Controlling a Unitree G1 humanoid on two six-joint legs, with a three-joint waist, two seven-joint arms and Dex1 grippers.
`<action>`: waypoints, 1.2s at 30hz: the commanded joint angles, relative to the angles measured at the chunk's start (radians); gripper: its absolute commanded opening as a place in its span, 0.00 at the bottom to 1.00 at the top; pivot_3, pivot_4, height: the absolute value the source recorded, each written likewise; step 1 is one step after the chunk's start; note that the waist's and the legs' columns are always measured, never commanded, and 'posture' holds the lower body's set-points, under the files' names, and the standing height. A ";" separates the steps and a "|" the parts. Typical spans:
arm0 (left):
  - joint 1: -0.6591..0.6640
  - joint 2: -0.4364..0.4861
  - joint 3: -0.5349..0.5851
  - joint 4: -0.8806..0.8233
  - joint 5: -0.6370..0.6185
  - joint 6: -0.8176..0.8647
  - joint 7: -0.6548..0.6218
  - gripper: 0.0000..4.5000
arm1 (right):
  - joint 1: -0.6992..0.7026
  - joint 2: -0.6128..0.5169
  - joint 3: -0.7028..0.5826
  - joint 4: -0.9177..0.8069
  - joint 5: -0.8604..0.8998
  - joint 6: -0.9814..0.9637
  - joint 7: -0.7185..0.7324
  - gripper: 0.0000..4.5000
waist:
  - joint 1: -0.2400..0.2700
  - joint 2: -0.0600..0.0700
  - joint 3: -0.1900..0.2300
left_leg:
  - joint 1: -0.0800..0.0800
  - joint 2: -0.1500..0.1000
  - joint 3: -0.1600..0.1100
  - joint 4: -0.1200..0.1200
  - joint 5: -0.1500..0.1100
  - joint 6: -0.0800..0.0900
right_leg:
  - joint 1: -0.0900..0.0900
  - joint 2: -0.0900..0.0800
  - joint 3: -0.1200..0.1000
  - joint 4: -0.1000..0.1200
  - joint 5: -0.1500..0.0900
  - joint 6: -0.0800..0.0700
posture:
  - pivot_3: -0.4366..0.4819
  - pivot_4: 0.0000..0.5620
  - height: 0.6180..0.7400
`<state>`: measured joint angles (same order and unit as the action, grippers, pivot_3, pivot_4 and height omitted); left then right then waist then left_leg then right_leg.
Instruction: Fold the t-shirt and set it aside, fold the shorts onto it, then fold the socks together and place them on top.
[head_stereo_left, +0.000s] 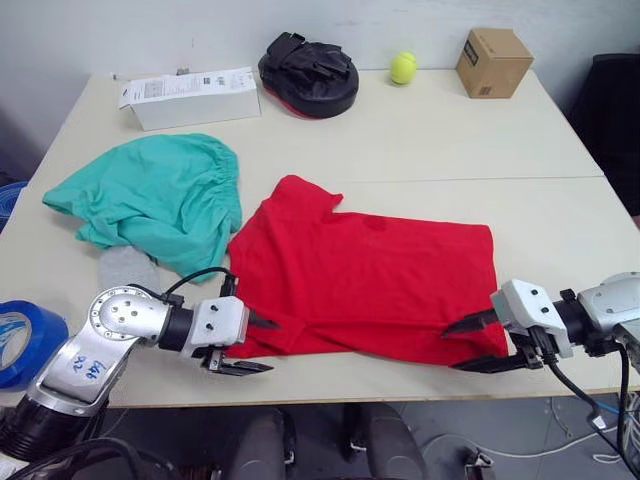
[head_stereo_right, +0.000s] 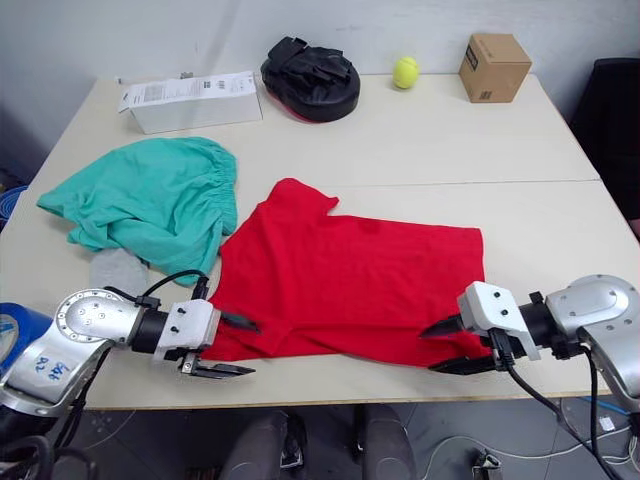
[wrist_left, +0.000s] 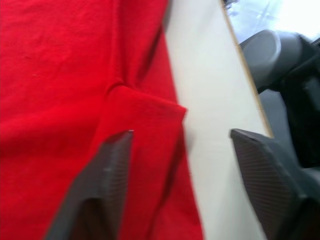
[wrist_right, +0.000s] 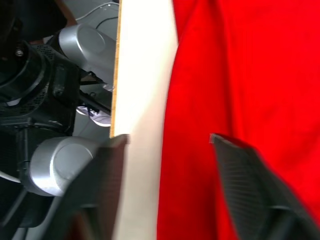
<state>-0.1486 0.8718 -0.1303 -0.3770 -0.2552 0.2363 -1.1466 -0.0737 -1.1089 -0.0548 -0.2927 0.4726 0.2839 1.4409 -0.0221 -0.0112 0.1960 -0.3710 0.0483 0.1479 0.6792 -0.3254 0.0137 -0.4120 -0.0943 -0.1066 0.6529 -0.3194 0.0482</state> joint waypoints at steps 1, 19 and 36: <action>-0.015 -0.028 -0.007 -0.005 0.016 -0.006 0.037 0.92 | 0.010 -0.003 -0.042 -0.031 0.008 -0.013 -0.006 0.68 | 0.000 0.000 0.000 | 0.000 0.000 0.000 0.000 0.000 0.000 | 0.000 0.000 0.000 0.000 0.000 0.000 | 0.48 0.27 1.00; -0.082 -0.052 -0.002 0.041 0.011 0.030 0.024 0.01 | 0.009 0.008 -0.055 -0.042 0.033 0.003 -0.018 0.68 | 0.020 0.000 0.000 | 0.000 0.000 0.000 0.001 0.000 0.000 | 0.000 0.000 0.000 0.000 0.000 0.000 | 0.48 0.27 1.00; -0.495 -0.161 -0.189 0.564 0.215 -0.428 -0.179 0.01 | -0.044 0.126 -0.084 -0.097 0.130 0.078 -0.145 0.68 | 0.023 -0.001 0.000 | -0.001 -0.001 0.001 0.003 0.000 0.001 | 0.000 0.001 -0.001 0.001 0.000 0.001 | 0.48 0.27 1.00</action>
<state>-0.6252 0.7118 -0.3185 0.1732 -0.0581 -0.1338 -1.3148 -0.1068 -0.9899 -0.0927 -0.3452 0.5541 0.3404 1.3148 0.0004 -0.0119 0.1960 -0.3718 0.0479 0.1483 0.6820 -0.3249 0.0147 -0.4119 -0.0931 -0.1077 0.6538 -0.3189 0.0490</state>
